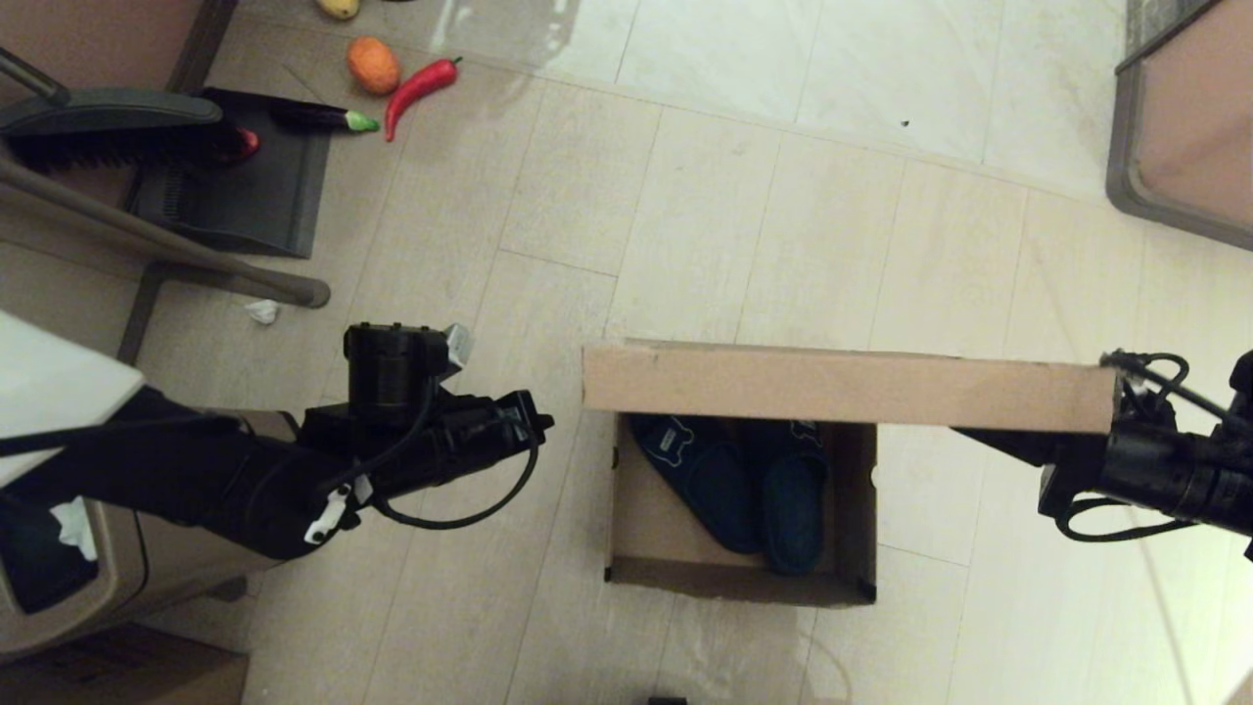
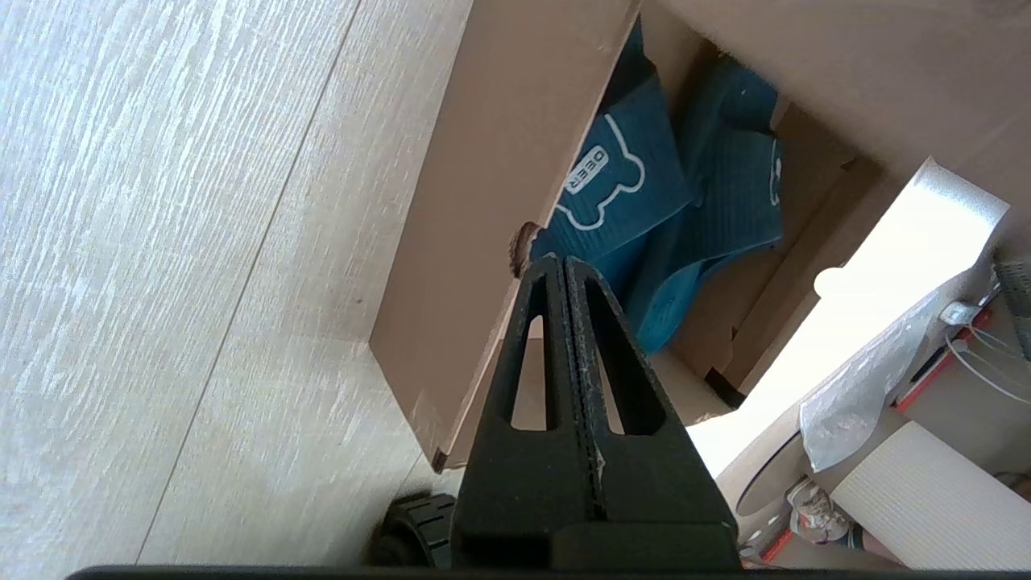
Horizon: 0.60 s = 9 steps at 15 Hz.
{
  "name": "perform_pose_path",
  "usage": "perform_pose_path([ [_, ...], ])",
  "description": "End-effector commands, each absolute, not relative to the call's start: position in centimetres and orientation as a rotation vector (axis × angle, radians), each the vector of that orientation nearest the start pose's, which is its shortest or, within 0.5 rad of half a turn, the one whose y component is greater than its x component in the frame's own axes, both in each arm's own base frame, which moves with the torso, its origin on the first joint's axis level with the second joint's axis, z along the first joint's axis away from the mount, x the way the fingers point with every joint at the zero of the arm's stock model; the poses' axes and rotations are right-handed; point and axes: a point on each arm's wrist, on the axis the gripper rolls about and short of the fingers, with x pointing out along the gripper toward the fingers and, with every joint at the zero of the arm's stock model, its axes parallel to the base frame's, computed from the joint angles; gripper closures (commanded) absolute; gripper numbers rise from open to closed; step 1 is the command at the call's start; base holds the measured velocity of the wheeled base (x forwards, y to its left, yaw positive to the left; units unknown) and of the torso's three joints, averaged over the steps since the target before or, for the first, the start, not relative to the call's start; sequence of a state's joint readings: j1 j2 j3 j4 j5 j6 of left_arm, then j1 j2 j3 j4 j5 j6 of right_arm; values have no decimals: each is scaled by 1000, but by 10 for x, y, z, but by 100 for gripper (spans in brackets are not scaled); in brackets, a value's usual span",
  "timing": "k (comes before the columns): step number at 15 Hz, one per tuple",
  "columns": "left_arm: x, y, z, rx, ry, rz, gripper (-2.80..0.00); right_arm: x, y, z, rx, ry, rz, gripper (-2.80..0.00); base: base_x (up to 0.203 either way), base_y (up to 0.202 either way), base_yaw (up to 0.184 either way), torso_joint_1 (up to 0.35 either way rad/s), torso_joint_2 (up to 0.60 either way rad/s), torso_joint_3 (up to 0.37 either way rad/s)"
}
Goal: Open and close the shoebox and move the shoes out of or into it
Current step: Open the shoe box
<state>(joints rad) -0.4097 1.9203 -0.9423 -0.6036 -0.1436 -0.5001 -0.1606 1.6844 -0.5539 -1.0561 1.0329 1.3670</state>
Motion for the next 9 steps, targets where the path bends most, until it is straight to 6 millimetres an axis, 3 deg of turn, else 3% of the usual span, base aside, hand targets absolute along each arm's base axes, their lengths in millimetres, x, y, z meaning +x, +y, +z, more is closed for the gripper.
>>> perform_pose_path([
  [1, 324, -144, 147, -437, 489, -445, 0, 268, -24, 191, 1333, 591, 742, 0, 0, 0, 0, 0, 0, 0],
  [6, 311, -138, 153, -433, 482, -416, 0, 315, -33, 195, 1345, 454, 715, 0, 0, 0, 0, 0, 0, 0],
  [9, 311, -136, 149, -421, 486, -360, 0, 329, -36, 193, 1218, 294, 698, 0, 0, 0, 0, 0, 0, 0],
])
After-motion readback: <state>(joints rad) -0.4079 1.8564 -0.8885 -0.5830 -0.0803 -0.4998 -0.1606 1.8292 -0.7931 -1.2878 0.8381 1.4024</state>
